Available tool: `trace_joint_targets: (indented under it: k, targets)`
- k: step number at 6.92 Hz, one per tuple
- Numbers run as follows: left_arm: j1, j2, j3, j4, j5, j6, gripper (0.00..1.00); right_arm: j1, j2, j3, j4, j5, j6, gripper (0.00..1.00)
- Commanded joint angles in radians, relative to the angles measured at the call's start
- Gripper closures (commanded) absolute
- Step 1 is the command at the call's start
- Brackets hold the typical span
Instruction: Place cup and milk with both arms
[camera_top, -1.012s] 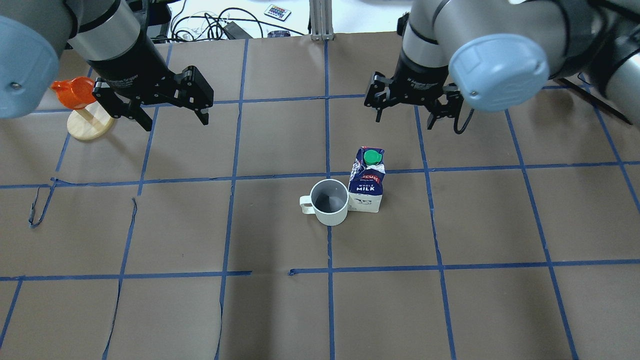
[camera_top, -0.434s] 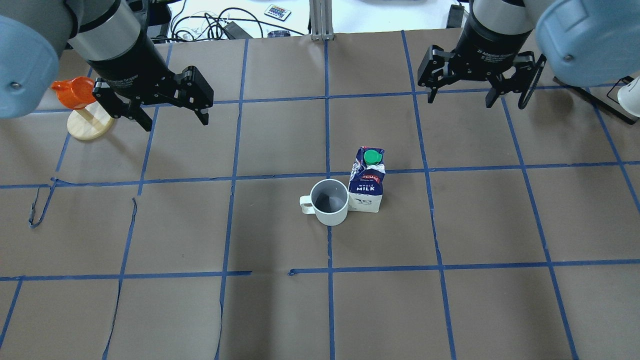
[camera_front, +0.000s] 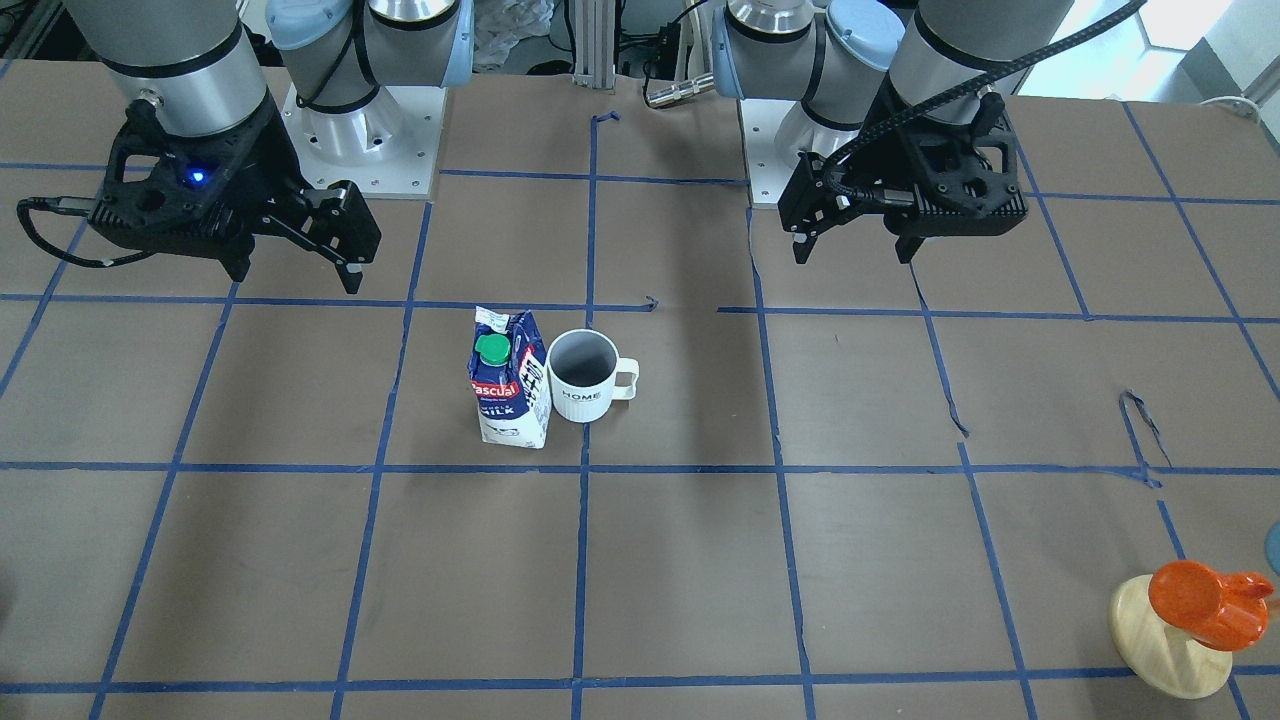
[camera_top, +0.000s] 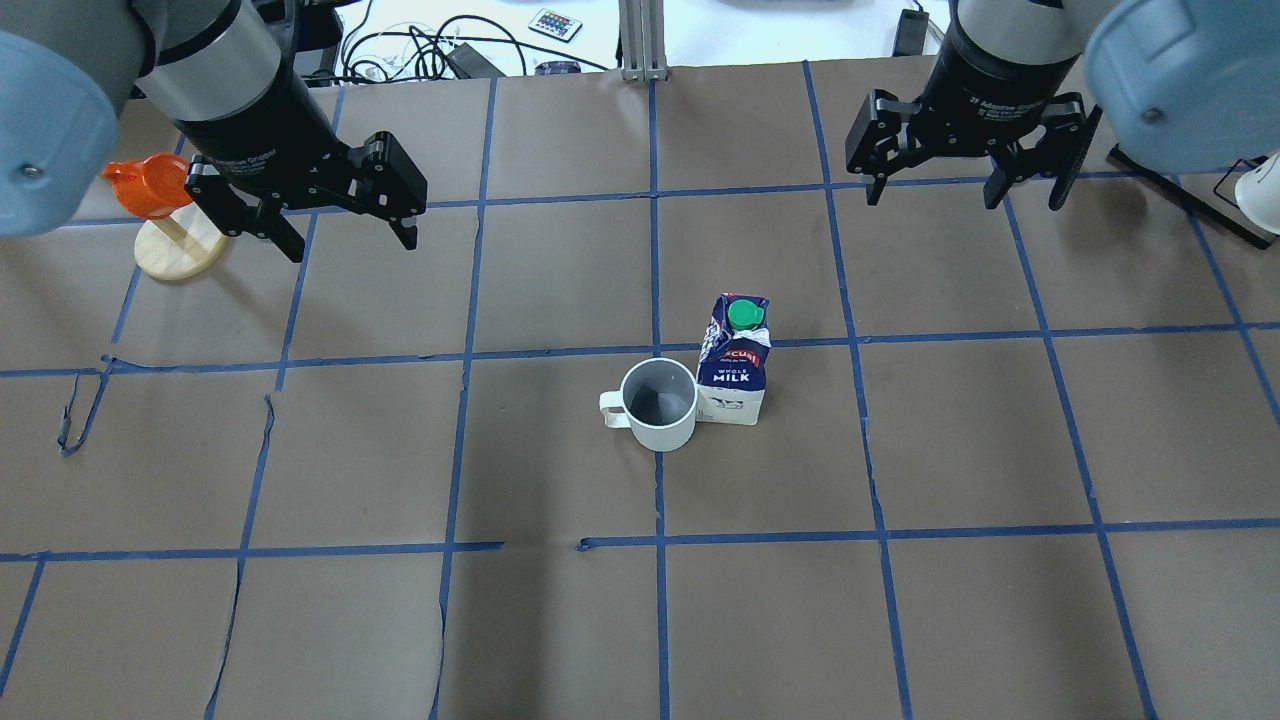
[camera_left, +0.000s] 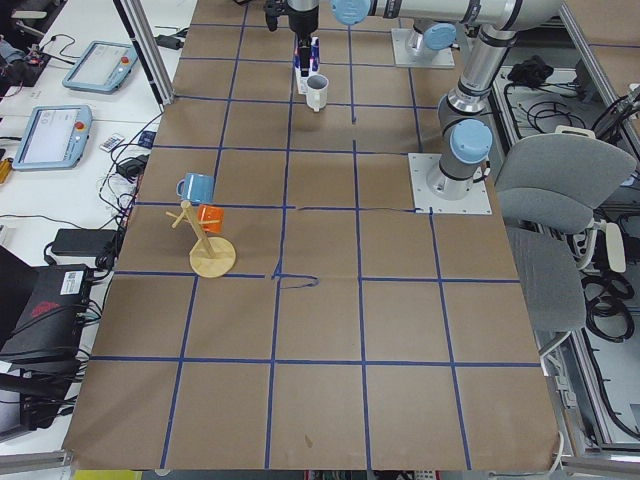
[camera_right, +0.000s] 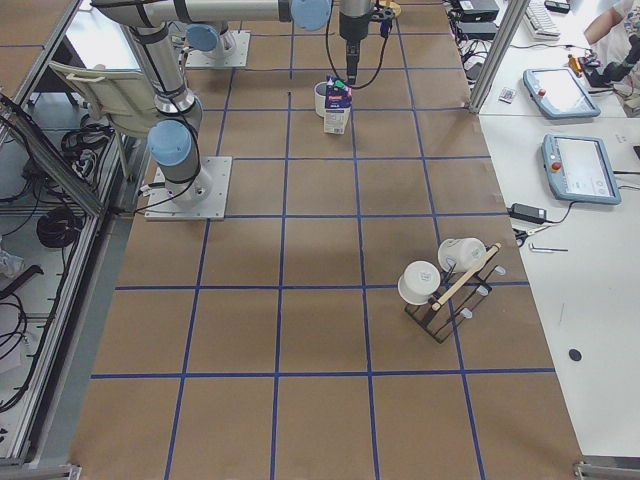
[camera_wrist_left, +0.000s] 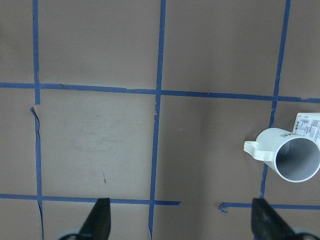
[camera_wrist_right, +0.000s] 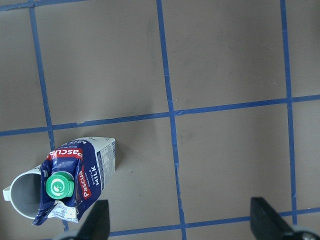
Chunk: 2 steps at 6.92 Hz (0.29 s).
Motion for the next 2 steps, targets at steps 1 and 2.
trace_joint_targets:
  k: [1,2]
  targets:
    - [0.000,0.000,0.000,0.000,-0.001,0.000,0.00,0.000,0.000,0.000,0.000,0.005,-0.006,0.00]
    - [0.000,0.000,0.000,0.001,-0.001,0.000,0.00,0.000,0.000,0.000,-0.003,0.005,-0.006,0.00]
